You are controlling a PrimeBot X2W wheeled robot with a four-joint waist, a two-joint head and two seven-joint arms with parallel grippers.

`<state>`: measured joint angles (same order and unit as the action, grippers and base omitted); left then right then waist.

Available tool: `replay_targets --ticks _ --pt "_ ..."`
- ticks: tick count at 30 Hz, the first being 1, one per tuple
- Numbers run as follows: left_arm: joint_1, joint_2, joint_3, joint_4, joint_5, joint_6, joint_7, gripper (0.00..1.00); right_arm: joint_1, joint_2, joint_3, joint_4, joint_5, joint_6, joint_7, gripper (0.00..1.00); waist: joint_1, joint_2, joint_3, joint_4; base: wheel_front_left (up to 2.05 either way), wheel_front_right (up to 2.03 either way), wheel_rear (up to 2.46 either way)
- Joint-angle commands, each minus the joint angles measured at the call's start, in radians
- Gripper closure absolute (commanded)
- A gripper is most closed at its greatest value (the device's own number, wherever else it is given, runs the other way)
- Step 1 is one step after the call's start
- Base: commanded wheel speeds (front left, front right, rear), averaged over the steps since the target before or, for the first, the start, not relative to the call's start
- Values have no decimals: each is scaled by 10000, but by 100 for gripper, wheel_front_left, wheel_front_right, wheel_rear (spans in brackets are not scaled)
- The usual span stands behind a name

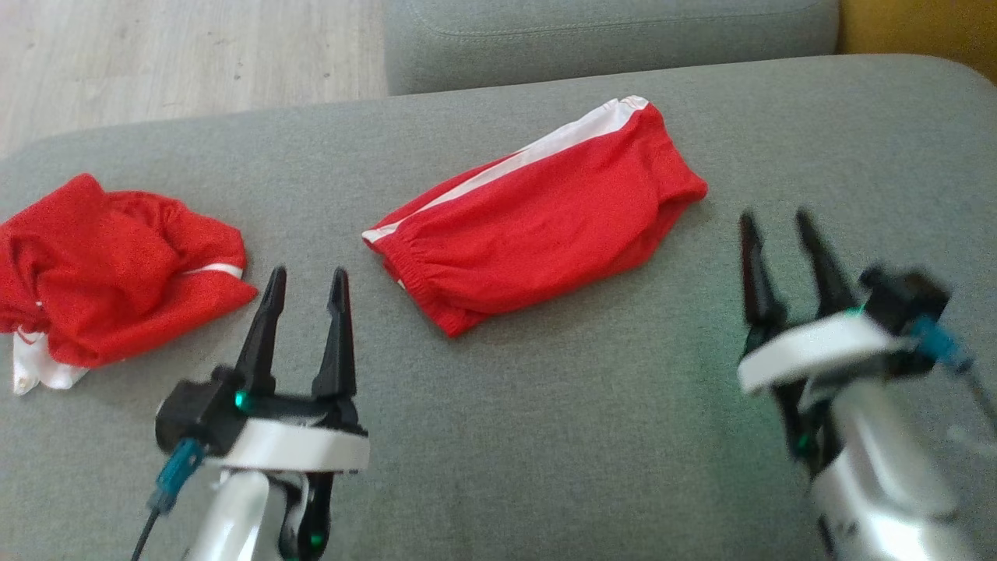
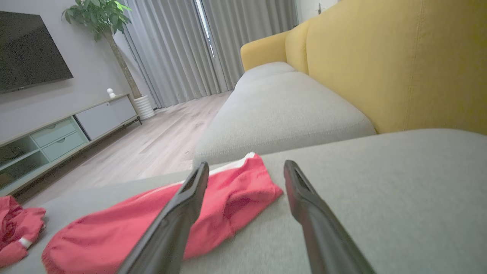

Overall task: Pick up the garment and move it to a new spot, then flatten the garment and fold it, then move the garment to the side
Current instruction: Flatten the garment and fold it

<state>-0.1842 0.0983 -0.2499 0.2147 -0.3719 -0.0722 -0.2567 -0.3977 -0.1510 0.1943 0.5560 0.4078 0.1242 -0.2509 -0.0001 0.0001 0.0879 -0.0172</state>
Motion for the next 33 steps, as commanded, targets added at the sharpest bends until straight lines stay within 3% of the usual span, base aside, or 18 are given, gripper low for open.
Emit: replay_targets --ticks 1,8,16,25,33 --pt "-25 -56 575 -447 119 -103 -51 0 185 396 -130 -699 -473 65 -107 0 1 -1 11 -76 0 0 0" --pt "491 -374 1084 -570 392 -339 -51 0 1340 961 -805 -1405 -1150 65 -108 0 1 -1 182 -95 0 0 0" --pt "-33 -465 817 -618 622 -501 -51 0 439 1003 -1605 -1084 -989 65 363 0 1 -1 983 475 0 0 0" --pt "-548 -477 202 -579 368 -547 -51 0 -1626 1006 -3212 447 -588 65 1297 0 1 -1 1763 1446 0 0 0" --pt "-753 -479 -188 -623 98 -504 -51 0 -3143 996 -5350 2694 -1940 65 2263 0 1 -1 2199 2209 0 0 0"
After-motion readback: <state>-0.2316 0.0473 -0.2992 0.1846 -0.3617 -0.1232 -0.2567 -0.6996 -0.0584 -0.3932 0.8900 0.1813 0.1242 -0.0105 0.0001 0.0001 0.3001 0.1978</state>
